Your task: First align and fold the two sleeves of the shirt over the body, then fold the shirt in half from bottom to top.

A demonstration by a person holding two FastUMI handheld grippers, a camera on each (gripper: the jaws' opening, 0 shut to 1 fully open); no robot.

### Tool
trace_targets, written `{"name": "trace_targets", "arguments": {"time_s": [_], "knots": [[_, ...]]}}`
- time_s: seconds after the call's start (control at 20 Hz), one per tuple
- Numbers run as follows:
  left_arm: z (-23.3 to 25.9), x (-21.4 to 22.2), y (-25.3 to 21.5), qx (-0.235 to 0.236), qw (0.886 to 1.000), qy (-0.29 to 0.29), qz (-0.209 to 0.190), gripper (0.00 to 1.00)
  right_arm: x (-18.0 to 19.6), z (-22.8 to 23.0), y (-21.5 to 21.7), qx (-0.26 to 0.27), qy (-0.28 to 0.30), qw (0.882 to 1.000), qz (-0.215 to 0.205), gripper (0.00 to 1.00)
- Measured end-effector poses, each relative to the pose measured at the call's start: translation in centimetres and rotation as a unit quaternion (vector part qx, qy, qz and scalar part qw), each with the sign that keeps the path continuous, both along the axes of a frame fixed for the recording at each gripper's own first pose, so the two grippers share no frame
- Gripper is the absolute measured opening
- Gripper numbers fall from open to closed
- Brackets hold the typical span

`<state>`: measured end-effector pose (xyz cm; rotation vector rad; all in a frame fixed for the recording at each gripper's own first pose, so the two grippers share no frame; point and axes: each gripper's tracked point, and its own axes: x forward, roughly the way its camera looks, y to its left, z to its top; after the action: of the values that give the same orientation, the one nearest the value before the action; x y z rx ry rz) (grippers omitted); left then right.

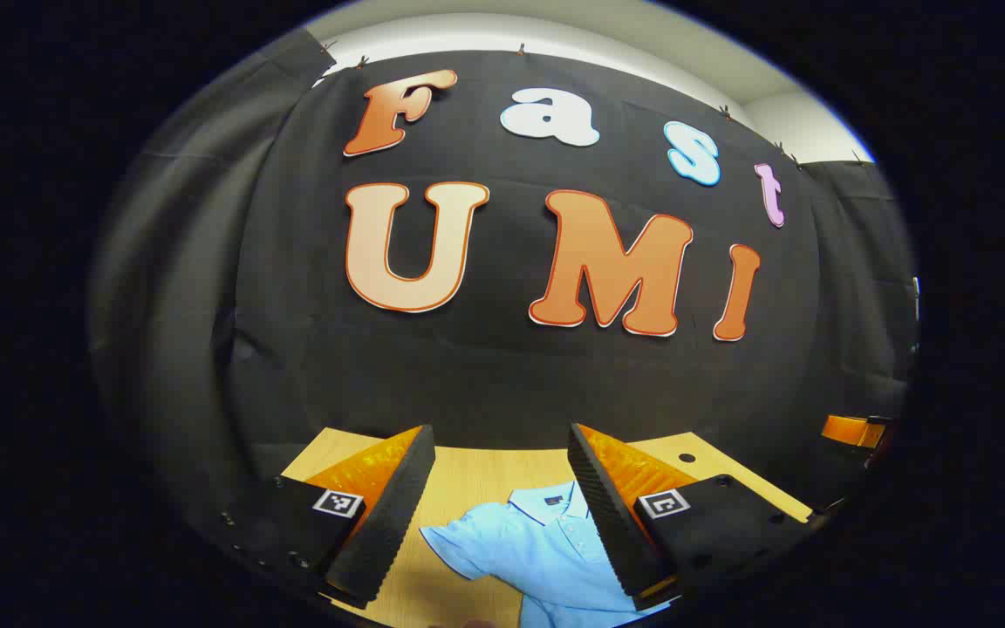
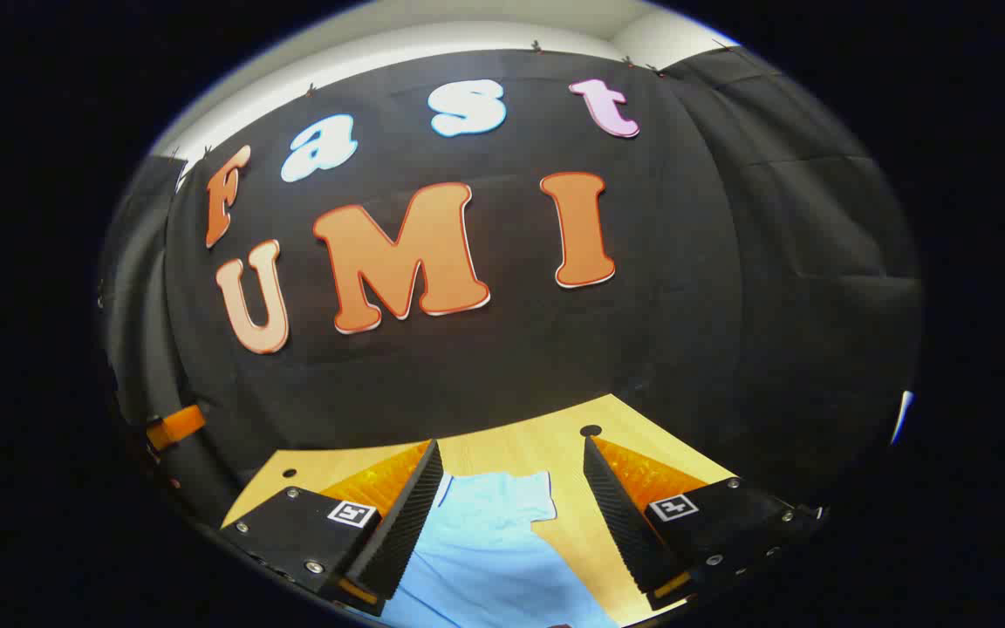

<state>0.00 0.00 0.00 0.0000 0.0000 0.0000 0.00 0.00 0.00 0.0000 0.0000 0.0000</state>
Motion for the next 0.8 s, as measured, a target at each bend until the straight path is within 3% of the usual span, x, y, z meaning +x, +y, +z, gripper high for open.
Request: {"name": "trace_targets", "arguments": {"time_s": [0.05, 0.25, 0.4, 0.55, 0.65, 0.7, 0.8], "knots": [[0.4, 0.1, 0.0, 0.002, 1.000, -0.003, 0.005, 0.99, 0.5, 0.2, 0.2, -0.010, 0.000, 1.000, 0.006, 0.98], [0.5, 0.1, -0.4, 0.002, 1.000, -0.004, 0.019, 0.99, 1.7, 1.1, -0.2, -0.022, -0.001, 1.000, 0.019, 0.98], [0.1, -0.1, -0.9, -0.008, 1.000, -0.001, 0.026, 0.99, 1.6, 1.9, -2.3, -0.065, -0.003, 0.998, 0.009, 0.98], [-0.4, 0.1, -1.4, -0.006, 1.000, 0.003, 0.031, 0.99, 0.2, 4.6, -8.9, -0.113, -0.026, 0.992, -0.049, 0.98], [-0.6, 0.0, -1.8, -0.009, 1.000, 0.003, 0.024, 0.99, -1.7, 7.1, -16.1, -0.181, -0.032, 0.975, -0.127, 0.98], [-1.1, -0.2, -1.8, -0.010, 1.000, 0.005, 0.023, 0.99, -3.1, 8.6, -19.5, -0.194, -0.038, 0.966, -0.166, 0.98], [-1.7, -0.4, -1.5, -0.013, 1.000, 0.010, 0.026, 0.99, -5.7, 10.4, -23.0, -0.170, -0.046, 0.963, -0.206, 0.98]]}}
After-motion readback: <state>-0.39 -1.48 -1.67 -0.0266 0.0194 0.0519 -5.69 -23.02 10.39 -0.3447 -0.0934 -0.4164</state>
